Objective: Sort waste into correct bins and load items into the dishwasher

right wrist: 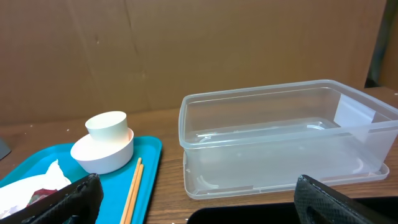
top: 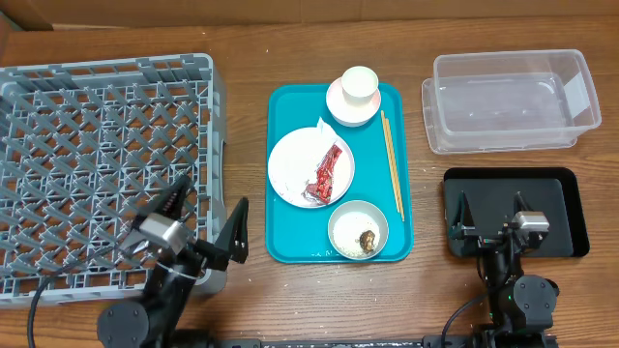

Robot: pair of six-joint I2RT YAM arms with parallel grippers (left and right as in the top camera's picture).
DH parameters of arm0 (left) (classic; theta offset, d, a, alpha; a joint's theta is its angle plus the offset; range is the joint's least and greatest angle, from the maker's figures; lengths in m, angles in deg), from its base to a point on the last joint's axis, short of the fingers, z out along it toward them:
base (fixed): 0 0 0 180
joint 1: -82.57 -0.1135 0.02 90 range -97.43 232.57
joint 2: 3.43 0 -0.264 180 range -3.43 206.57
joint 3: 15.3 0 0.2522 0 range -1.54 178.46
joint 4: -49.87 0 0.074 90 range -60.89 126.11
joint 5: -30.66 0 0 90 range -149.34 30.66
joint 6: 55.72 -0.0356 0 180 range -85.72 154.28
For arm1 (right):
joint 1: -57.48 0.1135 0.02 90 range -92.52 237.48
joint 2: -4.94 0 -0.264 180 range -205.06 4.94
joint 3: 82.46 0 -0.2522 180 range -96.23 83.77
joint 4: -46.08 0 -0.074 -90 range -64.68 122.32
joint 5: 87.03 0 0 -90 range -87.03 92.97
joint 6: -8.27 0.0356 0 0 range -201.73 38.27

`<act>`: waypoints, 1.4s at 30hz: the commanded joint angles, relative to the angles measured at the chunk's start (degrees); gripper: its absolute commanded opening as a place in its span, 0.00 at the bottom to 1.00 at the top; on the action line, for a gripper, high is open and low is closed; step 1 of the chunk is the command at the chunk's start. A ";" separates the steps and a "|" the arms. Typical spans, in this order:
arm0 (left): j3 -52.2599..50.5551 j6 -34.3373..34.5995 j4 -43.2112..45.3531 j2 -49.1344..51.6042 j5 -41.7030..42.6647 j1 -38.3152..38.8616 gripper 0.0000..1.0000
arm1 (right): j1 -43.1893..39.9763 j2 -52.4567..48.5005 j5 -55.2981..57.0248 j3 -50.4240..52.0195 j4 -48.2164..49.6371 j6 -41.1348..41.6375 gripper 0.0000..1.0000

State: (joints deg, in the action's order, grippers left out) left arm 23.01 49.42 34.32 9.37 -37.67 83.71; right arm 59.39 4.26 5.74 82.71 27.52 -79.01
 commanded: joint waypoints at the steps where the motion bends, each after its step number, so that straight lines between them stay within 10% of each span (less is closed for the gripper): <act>1: 1.44 -5.07 -1.01 3.08 -3.89 0.37 1.00 | 0.33 0.50 -0.35 0.61 0.15 -0.42 1.00; 14: 1.44 -4.83 -4.17 3.54 -52.85 0.37 1.00 | 0.33 0.50 -0.35 0.61 0.15 -0.39 1.00; 20: 1.44 -0.72 -10.21 3.61 -48.48 0.37 1.00 | 0.33 0.50 -3.80 0.61 6.16 4.00 1.00; 25: 1.44 -0.79 -11.30 3.61 -54.93 0.37 1.00 | 0.33 0.50 -32.57 0.61 19.93 32.98 1.00; 31: 1.44 -0.81 -13.92 3.61 -60.46 0.37 1.00 | 0.33 0.50 -24.76 0.57 30.23 50.23 1.00; 36: 1.44 -0.81 -21.16 3.61 -60.46 0.37 1.00 | 0.33 -1.22 -24.92 -4.85 32.74 52.59 1.00; 42: 1.42 -0.79 -30.75 3.61 -60.41 0.37 1.00 | 0.33 -16.68 -31.36 -25.11 15.04 35.82 1.00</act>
State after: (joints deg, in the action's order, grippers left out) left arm 23.60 47.82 5.34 12.99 -96.64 83.71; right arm 59.39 -5.27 -21.50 67.48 47.06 -34.75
